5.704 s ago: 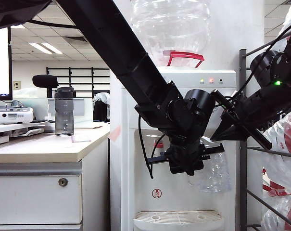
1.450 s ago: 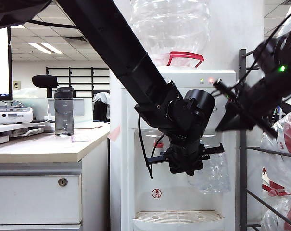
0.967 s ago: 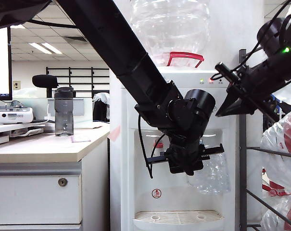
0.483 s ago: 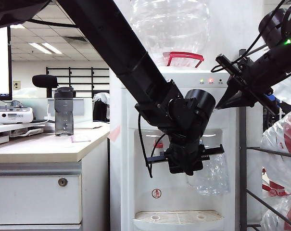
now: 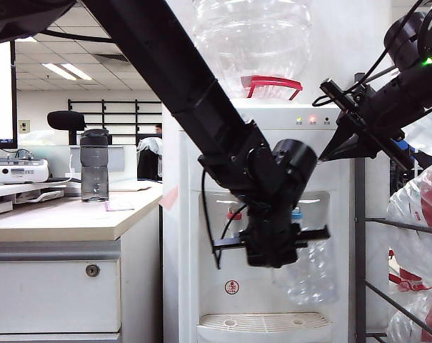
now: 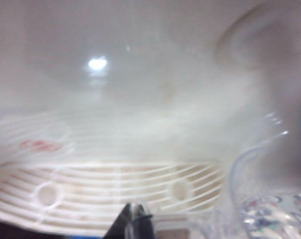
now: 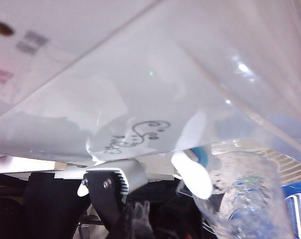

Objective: Pick up the plastic mug from the left desk, go to the cold water outlet of the water dispenser, press the vertical switch to get some water, then put the mug back on the desk.

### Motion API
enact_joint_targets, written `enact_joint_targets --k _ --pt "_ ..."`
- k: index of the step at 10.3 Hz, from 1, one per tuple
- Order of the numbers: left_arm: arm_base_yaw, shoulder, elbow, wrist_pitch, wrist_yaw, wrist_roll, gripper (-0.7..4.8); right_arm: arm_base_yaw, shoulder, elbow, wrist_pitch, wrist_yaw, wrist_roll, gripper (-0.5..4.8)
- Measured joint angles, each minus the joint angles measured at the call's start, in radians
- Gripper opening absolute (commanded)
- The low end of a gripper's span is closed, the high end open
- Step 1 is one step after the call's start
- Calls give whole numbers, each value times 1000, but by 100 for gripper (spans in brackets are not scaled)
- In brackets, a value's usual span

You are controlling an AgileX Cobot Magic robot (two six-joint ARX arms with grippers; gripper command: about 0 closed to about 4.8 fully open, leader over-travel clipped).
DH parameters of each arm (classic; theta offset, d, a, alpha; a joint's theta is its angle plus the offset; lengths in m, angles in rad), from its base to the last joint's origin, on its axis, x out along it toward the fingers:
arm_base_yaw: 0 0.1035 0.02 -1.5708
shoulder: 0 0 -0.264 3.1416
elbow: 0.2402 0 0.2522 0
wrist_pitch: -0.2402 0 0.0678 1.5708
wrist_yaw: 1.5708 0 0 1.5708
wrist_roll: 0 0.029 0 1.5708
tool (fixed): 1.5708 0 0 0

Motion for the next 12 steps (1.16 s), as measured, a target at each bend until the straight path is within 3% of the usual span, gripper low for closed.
enact_joint_targets --k 12 --pt "-54 0 0 -37 9 0 -7 -46 -1 11 -7 -15 -2 -5"
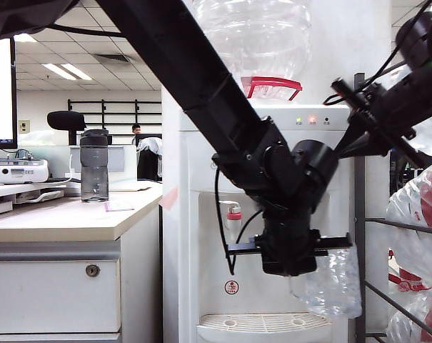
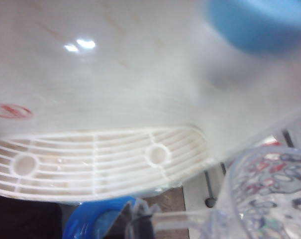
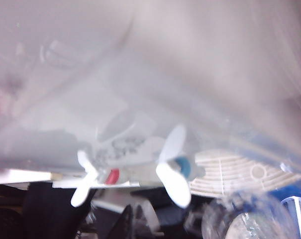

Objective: Pick up the plastic mug from the left desk, go to the cold water outlet of the water dispenser, press the vertical switch to get some water, then put the mug back on the desk.

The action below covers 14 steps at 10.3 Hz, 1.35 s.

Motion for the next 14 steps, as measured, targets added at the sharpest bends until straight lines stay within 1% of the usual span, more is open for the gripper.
enact_joint_targets --k 3,7,12,14 --pt "-16 -3 -1 0 0 0 -7 -28 -17 27 -9 -18 -6 -5" --pt "-28 -44 -2 -2 9 3 -7 -31 -44 67 -14 -66 -11 -5" --pt "-32 -100 -2 -5 16 44 -7 -31 -68 111 -26 -90 -13 -5" --pt "-37 -167 -4 -12 28 85 -7 -31 -74 192 -48 -126 -13 -5"
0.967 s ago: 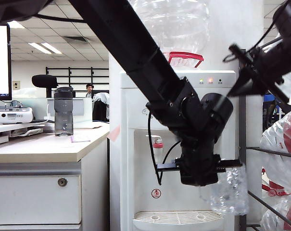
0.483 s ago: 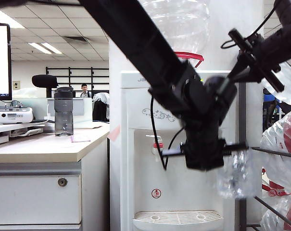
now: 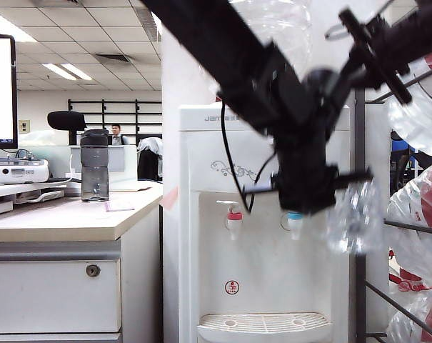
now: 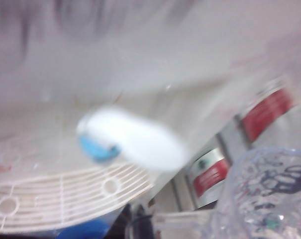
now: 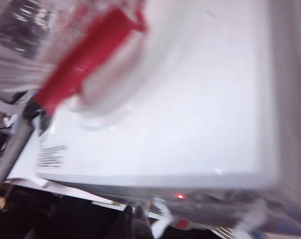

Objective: Pick up the plastic mug from the left desk, go to the cold water outlet of the water dispenser, press the vertical switch to get some water, then put the mug back on the desk.

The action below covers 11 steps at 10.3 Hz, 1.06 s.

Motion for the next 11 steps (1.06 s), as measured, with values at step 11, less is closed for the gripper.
enact_joint_targets --k 11 --pt "82 -370 1 -40 97 179 -7 -23 -151 464 -206 -71 11 -5"
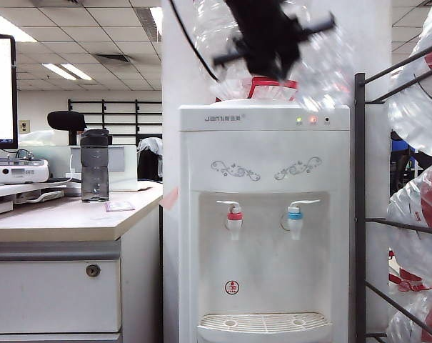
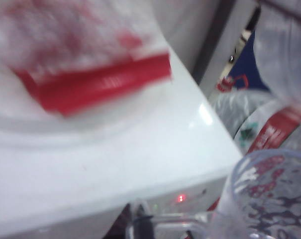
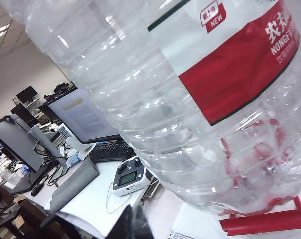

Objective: Pick up the plastic mug from the left desk, go to the cold water outlet of the water dispenser, press the vertical switch to get some water, then put the mug back on the desk.

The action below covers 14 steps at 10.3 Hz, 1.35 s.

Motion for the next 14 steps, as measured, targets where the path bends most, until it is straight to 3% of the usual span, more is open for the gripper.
enact_joint_targets --k 3,5,7,9,12,14 --pt "77 -189 -1 -16 57 5 -7 -3 0 -1 -10 12 0 -5" --pt "199 -317 -1 -106 65 66 -7 -3 0 -1 -22 13 0 -5" --pt "286 -351 -32 -90 80 76 -7 -2 0 -1 -24 13 0 -5" --pt "456 -403 -262 23 84 95 -7 0 -1 0 -25 9 0 -5" --pt "579 -424 -649 477 95 93 -7 4 -5 0 -33 6 -5 -5" --pt "667 -373 -787 618 109 61 -7 18 -21 -2 -34 6 -13 -5"
